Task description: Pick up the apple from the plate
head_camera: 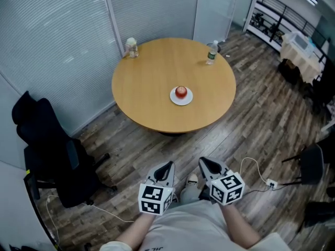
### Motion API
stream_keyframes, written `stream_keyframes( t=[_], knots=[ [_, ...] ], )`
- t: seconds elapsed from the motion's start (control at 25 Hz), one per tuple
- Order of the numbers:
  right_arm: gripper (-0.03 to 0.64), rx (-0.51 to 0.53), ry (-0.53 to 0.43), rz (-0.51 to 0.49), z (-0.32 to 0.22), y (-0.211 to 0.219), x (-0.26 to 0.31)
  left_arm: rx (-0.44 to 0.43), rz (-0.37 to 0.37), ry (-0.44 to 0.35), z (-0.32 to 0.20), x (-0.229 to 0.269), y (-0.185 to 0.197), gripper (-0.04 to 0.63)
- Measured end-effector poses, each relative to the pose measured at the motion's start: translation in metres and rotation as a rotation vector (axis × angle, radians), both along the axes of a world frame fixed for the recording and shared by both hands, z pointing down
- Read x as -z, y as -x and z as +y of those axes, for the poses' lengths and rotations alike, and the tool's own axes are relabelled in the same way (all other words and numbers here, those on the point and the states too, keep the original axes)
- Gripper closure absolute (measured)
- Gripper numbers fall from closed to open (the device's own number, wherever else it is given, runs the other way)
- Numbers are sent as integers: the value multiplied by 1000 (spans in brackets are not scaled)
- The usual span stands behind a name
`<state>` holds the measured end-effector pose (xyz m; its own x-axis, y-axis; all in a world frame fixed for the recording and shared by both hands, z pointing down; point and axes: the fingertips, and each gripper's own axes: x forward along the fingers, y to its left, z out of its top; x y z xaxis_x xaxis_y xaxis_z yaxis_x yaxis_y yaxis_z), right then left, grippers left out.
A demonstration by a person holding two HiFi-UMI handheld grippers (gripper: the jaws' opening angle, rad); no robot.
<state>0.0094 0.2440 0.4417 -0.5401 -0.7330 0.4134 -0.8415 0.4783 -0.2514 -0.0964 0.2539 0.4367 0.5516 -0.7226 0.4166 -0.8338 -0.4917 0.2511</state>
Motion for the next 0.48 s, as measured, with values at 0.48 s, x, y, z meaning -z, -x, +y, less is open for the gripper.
stream_keyframes(
  t=[0.48],
  knots=[
    [584,-14,10,-38,-73,-13,-15,9,-9,4,-70,-9,-10,592]
  ],
)
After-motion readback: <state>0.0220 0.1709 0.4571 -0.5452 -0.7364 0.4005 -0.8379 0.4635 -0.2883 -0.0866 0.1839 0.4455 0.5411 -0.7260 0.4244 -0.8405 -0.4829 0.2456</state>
